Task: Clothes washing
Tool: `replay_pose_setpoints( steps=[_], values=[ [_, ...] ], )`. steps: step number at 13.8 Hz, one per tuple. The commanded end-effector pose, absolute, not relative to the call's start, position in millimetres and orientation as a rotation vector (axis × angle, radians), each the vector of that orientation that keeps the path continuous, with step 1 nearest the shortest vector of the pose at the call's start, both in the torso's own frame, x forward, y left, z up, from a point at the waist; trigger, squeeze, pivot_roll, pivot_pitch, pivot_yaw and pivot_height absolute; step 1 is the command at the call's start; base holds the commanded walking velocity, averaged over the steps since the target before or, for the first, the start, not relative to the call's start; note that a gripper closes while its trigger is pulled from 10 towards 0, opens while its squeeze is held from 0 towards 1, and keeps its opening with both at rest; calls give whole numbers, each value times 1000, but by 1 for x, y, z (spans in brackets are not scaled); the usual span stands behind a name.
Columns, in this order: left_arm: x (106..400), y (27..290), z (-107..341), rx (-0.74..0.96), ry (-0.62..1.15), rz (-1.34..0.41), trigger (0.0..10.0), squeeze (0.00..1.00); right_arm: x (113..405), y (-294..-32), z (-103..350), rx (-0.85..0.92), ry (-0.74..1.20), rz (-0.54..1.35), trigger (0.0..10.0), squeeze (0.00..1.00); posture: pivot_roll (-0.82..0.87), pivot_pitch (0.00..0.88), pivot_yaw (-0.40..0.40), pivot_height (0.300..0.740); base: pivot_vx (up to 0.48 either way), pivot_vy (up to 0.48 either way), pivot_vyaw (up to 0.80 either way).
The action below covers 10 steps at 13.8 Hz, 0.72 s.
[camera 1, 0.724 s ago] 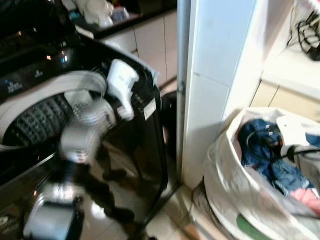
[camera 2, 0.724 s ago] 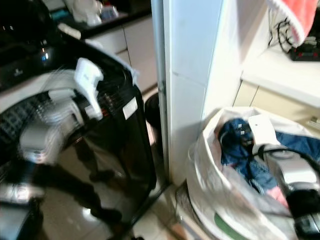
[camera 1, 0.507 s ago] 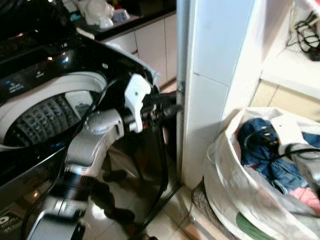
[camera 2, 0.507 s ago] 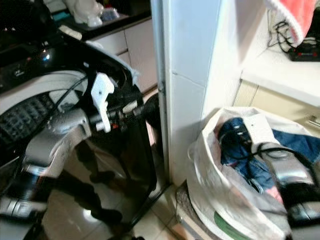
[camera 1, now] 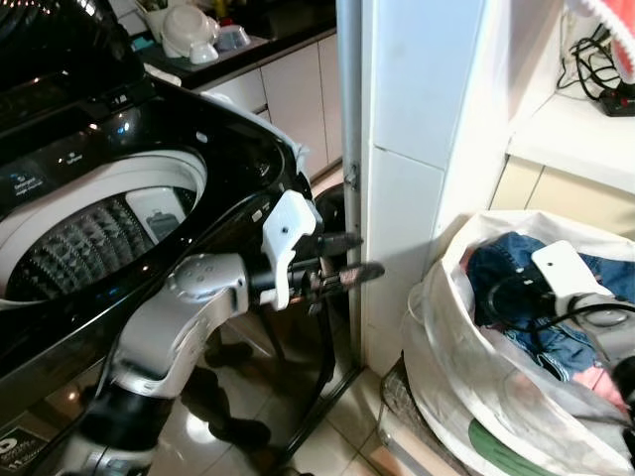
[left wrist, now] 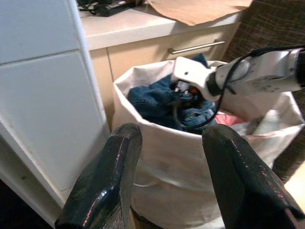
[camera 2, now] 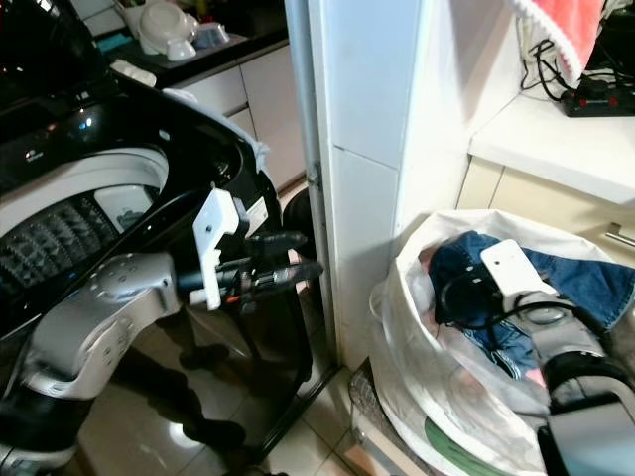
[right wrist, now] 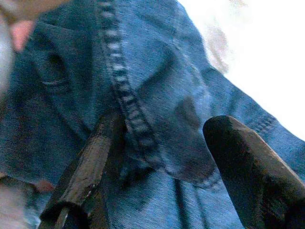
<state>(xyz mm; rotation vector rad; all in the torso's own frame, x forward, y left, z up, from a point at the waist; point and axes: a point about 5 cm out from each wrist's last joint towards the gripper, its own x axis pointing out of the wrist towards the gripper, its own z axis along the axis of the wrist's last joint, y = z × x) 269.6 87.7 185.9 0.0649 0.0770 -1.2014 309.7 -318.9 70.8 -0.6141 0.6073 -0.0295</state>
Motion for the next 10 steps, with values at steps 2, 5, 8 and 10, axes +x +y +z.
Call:
replay_pose_setpoints(
  steps=[2, 5, 8, 10],
  values=[
    [263, 89, 192, 62, 71, -1228, 10000, 0, 316, -308, 71, -643, 561, 31, 8667, 0, 4, 5, 163, 740, 0, 0, 0],
    [259, 90, 193, 69, 83, -1229, 10000, 0, 316, -304, 68, -659, 580, 66, 0, 0, 15, 0, 152, 740, 0, 0, 0],
    [254, 90, 190, 70, 109, -1245, 10000, 0, 315, -306, 67, -687, 595, 66, 0, 0, 5, 0, 150, 740, 0, 0, 0],
    [253, 89, 189, 67, 113, -1251, 10000, 0, 315, -307, 68, -689, 592, 68, 0, 0, 1, 0, 150, 740, 0, 0, 0]
  ],
)
